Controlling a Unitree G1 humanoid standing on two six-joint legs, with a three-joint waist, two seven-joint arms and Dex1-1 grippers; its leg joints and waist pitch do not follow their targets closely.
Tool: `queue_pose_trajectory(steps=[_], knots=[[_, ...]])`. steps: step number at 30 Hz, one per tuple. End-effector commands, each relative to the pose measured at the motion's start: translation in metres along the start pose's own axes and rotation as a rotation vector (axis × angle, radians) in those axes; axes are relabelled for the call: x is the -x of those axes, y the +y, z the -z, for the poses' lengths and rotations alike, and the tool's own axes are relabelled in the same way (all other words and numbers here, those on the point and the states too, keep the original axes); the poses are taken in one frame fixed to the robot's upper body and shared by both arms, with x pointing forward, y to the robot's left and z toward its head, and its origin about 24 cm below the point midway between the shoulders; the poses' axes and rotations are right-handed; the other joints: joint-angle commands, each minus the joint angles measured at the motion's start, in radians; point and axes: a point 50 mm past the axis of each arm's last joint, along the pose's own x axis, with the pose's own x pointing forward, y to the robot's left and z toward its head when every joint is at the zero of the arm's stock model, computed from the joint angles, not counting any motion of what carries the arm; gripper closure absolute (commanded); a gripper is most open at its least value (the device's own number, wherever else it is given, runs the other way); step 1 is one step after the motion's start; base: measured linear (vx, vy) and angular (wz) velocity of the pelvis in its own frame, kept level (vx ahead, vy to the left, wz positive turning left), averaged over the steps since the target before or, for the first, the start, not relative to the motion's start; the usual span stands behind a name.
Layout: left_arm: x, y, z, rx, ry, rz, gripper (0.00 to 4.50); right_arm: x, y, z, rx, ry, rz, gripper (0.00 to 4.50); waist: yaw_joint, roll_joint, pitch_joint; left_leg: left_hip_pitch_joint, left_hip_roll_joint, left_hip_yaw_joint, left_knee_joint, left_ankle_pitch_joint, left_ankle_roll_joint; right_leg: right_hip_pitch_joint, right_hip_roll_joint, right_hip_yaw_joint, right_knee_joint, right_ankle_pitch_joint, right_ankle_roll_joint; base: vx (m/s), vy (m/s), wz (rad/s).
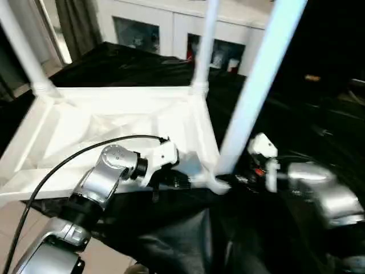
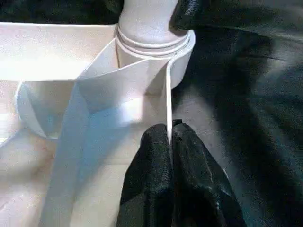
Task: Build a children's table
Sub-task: Rotate leg to tighten
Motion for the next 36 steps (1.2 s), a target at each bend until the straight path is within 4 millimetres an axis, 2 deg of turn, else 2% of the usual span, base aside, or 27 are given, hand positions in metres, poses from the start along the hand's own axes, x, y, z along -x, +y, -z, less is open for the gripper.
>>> queue_pose_trajectory(steps=[1,5,6,8,9,11,13,16,17,19,21,22,23,26,31,32,36], knots=[[-0.005,0.008,-0.004,0.033,-0.044,-0.107,4.50,-0.004,-0.010,0.012,-0.079,0.026,0.154,2.40,0.003,-0.016,-0.059,0.010,0.057,-0.031,-0.069,-0.248,0.026,0.044,-0.067,0.053,-0.077,-0.341,-0.191,0.000,0.000,0.00],[-0.014,0.019,-0.006,0.079,-0.030,-0.244,4.50,-0.019,-0.010,0.021,-0.174,0.001,0.292,2.45,-0.003,-0.016,-0.055,0.019,0.056,-0.032,-0.073,-0.296,0.005,0.036,-0.066,0.055,-0.088,-0.408,-0.166,0.000,0.000,0.00],[-0.021,0.027,-0.009,0.125,-0.025,-0.343,4.50,-0.030,-0.010,0.025,-0.233,-0.006,0.398,2.45,-0.005,-0.015,-0.053,0.017,0.056,-0.032,-0.074,-0.310,0.002,0.030,-0.067,0.057,-0.091,-0.436,-0.159,0.000,0.000,0.00],[-0.028,0.034,-0.013,0.169,-0.024,-0.458,4.50,-0.041,-0.010,0.029,-0.296,-0.012,0.521,2.46,-0.004,-0.016,-0.053,0.022,0.055,-0.037,-0.076,-0.321,-0.018,0.032,-0.067,0.052,-0.096,-0.475,-0.144,0.000,0.000,0.00],[-0.035,0.037,-0.016,0.185,-0.019,-0.513,4.50,-0.050,-0.008,0.030,-0.344,-0.018,0.596,2.47,-0.008,-0.014,-0.050,0.022,0.055,-0.037,-0.078,-0.338,-0.024,0.029,-0.067,0.053,-0.100,-0.499,-0.135,0.000,0.000,0.00],[-0.039,0.038,-0.019,0.187,-0.019,-0.532,4.50,-0.057,-0.006,0.029,-0.365,-0.023,0.622,2.47,-0.006,-0.013,-0.050,0.030,0.054,-0.039,-0.079,-0.372,-0.026,0.026,-0.069,0.050,-0.109,-0.533,-0.115,0.000,0.000,0.00],[-0.048,0.038,-0.027,0.175,-0.041,-0.527,4.50,-0.071,0.003,0.019,-0.300,-0.043,0.596,2.47,-0.003,-0.010,-0.051,0.029,0.055,-0.038,-0.082,-0.363,-0.017,0.028,-0.067,0.051,-0.112,-0.504,-0.107,0.000,0.000,0.00],[-0.050,0.035,-0.029,0.148,-0.044,-0.488,4.50,-0.074,0.004,0.012,-0.232,-0.070,0.578,2.47,-0.002,-0.011,-0.054,0.018,0.057,-0.041,-0.089,-0.340,-0.013,0.038,-0.067,0.051,-0.105,-0.443,-0.105,0.000,0.000,0.00],[-0.050,0.034,-0.028,0.136,-0.040,-0.472,4.50,-0.074,0.004,0.008,-0.235,-0.100,0.568,2.47,-0.001,-0.010,-0.053,0.021,0.057,-0.039,-0.088,-0.348,-0.010,0.034,-0.068,0.052,-0.106,-0.437,-0.108,0.000,0.000,0.00],[-0.050,0.033,-0.028,0.127,-0.037,-0.457,4.50,-0.072,0.004,0.004,-0.246,-0.138,0.554,1.94,-0.001,-0.011,-0.053,0.020,0.056,-0.038,-0.087,-0.347,-0.004,0.036,-0.068,0.053,-0.106,-0.434,-0.113,0.000,0.000,0.00],[-0.049,0.030,-0.026,0.107,-0.045,-0.404,4.50,-0.068,0.000,-0.004,-0.252,-0.197,0.533,1.75,0.001,-0.012,-0.053,0.020,0.055,-0.036,-0.086,-0.345,0.006,0.036,-0.069,0.053,-0.106,-0.435,-0.116,0.000,0.000,0.00],[-0.048,0.030,-0.026,0.099,-0.049,-0.387,4.50,-0.066,-0.002,-0.006,-0.249,-0.211,0.529,1.64,-0.002,-0.017,-0.054,0.012,0.055,-0.039,-0.087,-0.335,0.014,0.043,-0.071,0.052,-0.105,-0.434,-0.114,0.000,0.000,0.00],[-0.047,0.028,-0.025,0.093,-0.048,-0.365,4.50,-0.061,-0.006,-0.008,-0.230,-0.215,0.529,1.52,-0.004,-0.014,-0.058,0.005,0.056,-0.041,-0.088,-0.301,0.017,0.049,-0.070,0.051,-0.097,-0.398,-0.116,0.000,0.000,0.00],[-0.043,0.025,-0.023,0.068,-0.048,-0.308,4.50,-0.045,-0.015,-0.012,-0.162,-0.211,0.478,1.32,-0.005,-0.016,-0.059,0.013,0.055,-0.032,-0.080,-0.267,0.034,0.043,-0.065,0.052,-0.092,-0.328,-0.152,0.000,0.000,0.00],[-0.035,0.019,-0.019,0.016,-0.056,-0.211,4.50,-0.019,-0.019,-0.013,-0.038,-0.147,0.316,0.97,0.007,-0.015,-0.064,0.008,0.058,-0.027,-0.068,-0.167,0.089,0.052,-0.062,0.052,-0.071,-0.172,-0.201,0.000,0.000,0.00],[-0.031,0.015,-0.018,-0.003,-0.068,-0.156,4.50,-0.008,-0.021,-0.012,-0.003,-0.120,0.271,0.91,0.009,-0.015,-0.065,0.007,0.057,-0.027,-0.066,-0.151,0.099,0.054,-0.062,0.050,-0.066,-0.145,-0.214,0.000,0.000,0.00],[-0.021,0.003,-0.017,-0.046,-0.112,-0.007,4.50,0.012,-0.019,-0.011,0.055,-0.048,0.164,0.57,0.012,-0.012,-0.068,0.011,0.061,-0.024,-0.061,-0.130,0.122,0.055,-0.059,0.051,-0.055,-0.082,-0.253,0.000,0.000,0.00]])
